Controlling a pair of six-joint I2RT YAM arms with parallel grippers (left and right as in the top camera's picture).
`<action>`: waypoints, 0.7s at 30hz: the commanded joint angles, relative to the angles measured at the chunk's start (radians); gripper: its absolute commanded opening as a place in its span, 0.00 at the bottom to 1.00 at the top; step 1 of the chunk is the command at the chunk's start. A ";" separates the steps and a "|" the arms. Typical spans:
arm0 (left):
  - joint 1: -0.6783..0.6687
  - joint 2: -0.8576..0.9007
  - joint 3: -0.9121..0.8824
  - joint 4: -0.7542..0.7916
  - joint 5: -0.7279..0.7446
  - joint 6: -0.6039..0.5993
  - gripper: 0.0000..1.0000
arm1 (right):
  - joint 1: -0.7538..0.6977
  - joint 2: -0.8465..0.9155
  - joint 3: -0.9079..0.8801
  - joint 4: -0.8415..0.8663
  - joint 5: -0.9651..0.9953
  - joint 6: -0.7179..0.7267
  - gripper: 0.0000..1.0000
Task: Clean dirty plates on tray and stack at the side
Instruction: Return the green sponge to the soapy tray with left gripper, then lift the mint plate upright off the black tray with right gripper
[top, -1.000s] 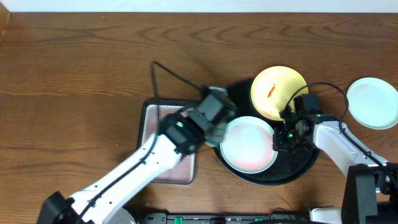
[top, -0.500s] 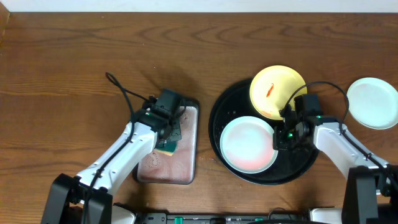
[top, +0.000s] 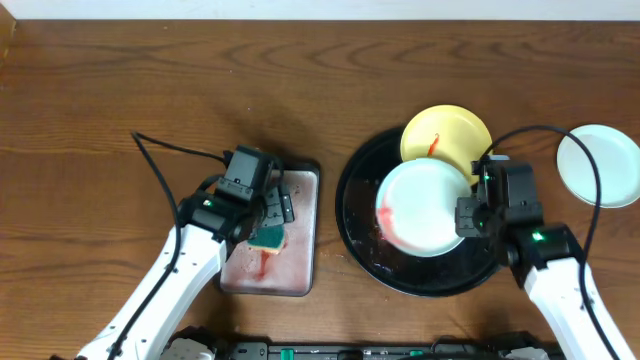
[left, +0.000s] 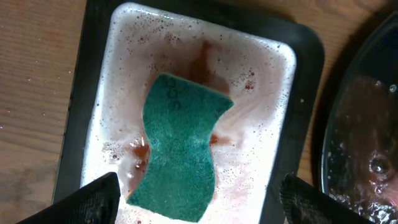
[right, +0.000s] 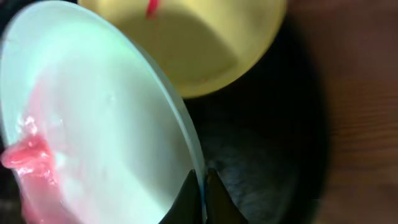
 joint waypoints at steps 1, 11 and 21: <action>0.005 -0.001 0.018 -0.006 0.004 -0.005 0.83 | 0.048 -0.058 0.008 0.034 0.192 -0.015 0.01; 0.005 0.002 0.018 -0.006 0.004 -0.005 0.83 | 0.248 -0.074 0.008 0.153 0.355 -0.201 0.01; 0.005 0.002 0.018 -0.006 0.004 -0.005 0.84 | 0.598 -0.074 0.008 0.161 0.864 -0.344 0.01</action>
